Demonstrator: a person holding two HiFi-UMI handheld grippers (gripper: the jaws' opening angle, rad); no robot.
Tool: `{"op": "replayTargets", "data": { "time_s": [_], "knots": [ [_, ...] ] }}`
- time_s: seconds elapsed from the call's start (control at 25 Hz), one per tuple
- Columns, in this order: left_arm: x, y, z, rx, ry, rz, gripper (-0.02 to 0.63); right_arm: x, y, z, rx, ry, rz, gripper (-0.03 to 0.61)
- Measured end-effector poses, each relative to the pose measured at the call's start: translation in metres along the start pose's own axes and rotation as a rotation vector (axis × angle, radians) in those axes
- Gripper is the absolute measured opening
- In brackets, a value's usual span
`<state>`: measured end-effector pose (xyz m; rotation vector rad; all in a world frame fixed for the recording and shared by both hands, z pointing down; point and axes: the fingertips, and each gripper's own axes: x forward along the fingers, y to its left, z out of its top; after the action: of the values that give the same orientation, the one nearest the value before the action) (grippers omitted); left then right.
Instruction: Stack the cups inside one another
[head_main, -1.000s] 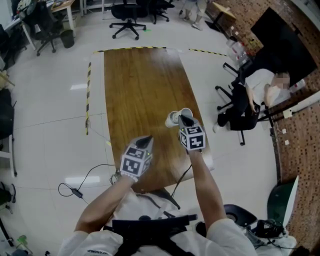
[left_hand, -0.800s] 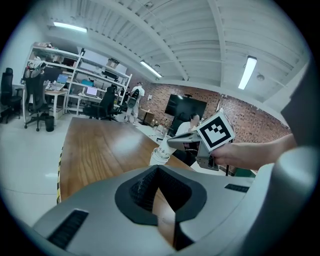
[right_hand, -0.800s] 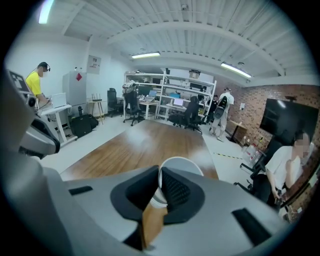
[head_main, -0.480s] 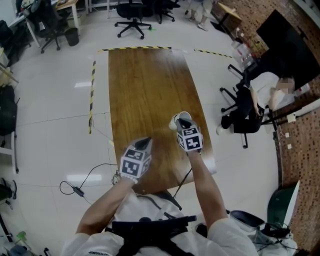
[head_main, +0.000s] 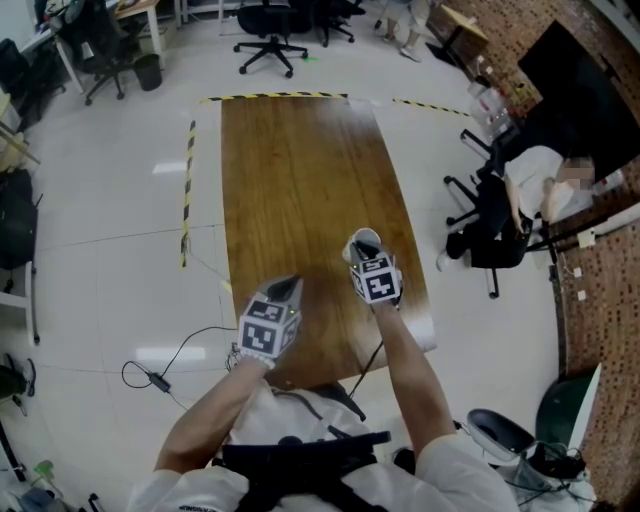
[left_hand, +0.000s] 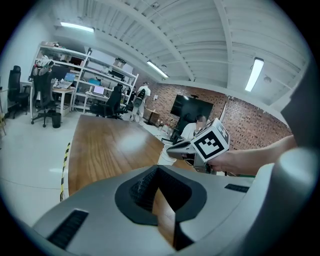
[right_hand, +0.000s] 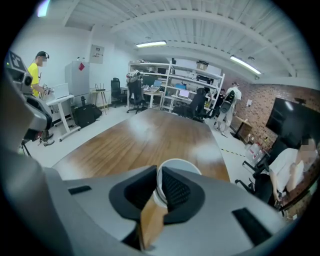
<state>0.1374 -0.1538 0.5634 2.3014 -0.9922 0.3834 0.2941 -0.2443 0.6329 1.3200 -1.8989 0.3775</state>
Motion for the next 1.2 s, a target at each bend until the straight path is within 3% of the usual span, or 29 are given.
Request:
{"op": "replayTargets", "data": {
  "time_s": [0.2,0.44,0.52,0.56,0.6,0.84,1.04,1.2],
  "knots": [
    [-0.008,0.004,0.002,-0.006,-0.012,-0.005,-0.003,-0.005,0.005,0.005,0.035,-0.031,-0.002,0.109],
    [-0.025,0.010,0.004,0.012,-0.029,-0.023,-0.003,-0.055,0.006,0.028,0.140,-0.161,-0.059,0.109],
    [-0.033,0.013,0.004,0.018,-0.029,-0.033,-0.003,-0.076,0.015,0.034,0.197,-0.215,-0.058,0.098],
    [-0.038,0.015,0.004,0.021,-0.029,-0.039,-0.003,-0.087,0.021,0.036,0.227,-0.244,-0.054,0.023],
    [-0.042,0.016,0.004,0.022,-0.028,-0.044,-0.003,-0.097,0.028,0.038,0.259,-0.271,-0.049,0.006],
    [-0.070,0.023,0.011,0.044,-0.045,-0.063,-0.003,-0.146,0.061,0.035,0.448,-0.386,-0.027,0.005],
    [-0.081,0.019,0.016,0.045,-0.073,-0.041,-0.003,-0.181,0.075,0.024,0.518,-0.439,-0.019,0.005],
    [-0.090,0.013,0.017,0.029,-0.095,-0.008,-0.003,-0.190,0.087,0.016,0.570,-0.464,0.051,0.005]
  ]
}}
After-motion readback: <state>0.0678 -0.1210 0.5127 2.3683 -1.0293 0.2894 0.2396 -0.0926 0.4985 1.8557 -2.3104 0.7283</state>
